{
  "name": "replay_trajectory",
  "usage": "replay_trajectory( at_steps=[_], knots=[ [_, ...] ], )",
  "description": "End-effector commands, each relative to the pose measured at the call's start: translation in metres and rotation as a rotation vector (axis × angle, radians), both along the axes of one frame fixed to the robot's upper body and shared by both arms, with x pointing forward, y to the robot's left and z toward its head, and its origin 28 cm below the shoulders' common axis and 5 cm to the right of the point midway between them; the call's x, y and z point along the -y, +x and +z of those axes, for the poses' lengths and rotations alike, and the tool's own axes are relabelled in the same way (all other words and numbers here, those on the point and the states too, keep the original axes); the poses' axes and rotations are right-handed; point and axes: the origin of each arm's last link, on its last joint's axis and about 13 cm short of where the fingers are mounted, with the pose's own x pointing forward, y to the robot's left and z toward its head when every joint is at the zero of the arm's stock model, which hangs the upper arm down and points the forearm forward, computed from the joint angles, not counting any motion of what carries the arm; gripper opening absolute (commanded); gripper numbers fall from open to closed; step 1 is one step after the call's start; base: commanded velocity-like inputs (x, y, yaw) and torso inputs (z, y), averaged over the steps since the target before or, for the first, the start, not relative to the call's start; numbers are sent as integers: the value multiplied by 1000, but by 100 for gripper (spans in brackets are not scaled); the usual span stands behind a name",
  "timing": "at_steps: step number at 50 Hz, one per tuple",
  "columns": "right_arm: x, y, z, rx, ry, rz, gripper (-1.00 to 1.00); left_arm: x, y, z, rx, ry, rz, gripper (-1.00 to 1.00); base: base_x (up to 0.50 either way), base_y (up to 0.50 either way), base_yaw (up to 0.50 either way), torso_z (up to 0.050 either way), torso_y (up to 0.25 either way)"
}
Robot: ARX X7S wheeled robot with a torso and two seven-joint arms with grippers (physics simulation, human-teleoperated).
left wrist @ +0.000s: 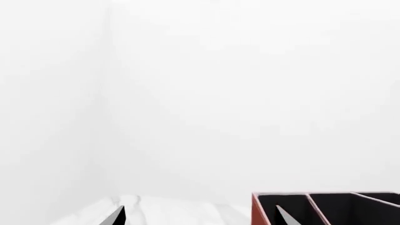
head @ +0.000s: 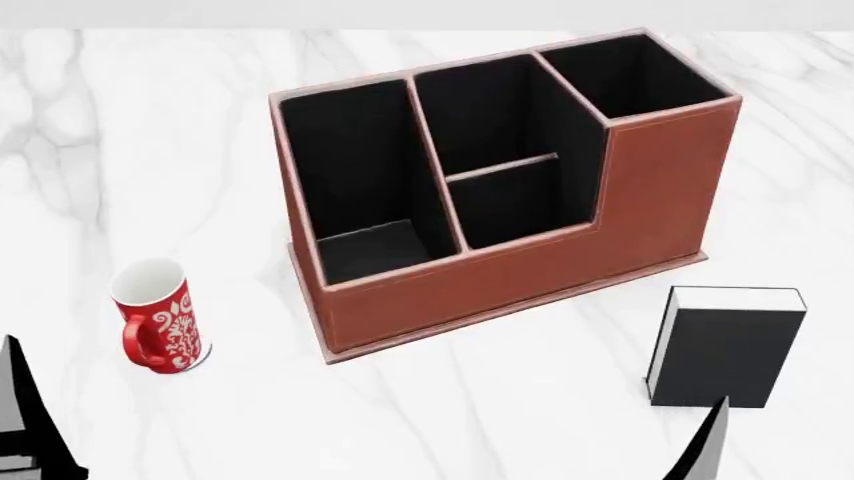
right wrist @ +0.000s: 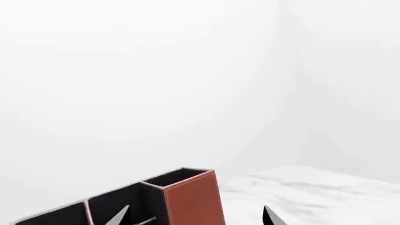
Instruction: Pick up the book and place it in the back compartment of the caddy.
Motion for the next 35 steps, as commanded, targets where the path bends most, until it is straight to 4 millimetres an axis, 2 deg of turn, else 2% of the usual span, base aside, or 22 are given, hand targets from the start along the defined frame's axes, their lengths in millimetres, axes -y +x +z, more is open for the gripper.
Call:
replay_trajectory(
  at_steps=[1, 13, 35],
  knots=[
    [5, -3, 3, 52, 37, -16, 100, -3, -2, 4, 34, -14, 39, 100, 0, 0, 0, 0, 0],
    [5, -4, 3, 64, 37, -26, 100, -15, -12, 16, 104, -75, 105, 100, 0, 0, 0, 0, 0],
    [5, -3, 2, 60, 46, -28, 100, -19, -18, 21, 163, -103, 132, 100, 0, -26, 0, 0, 0]
  ],
)
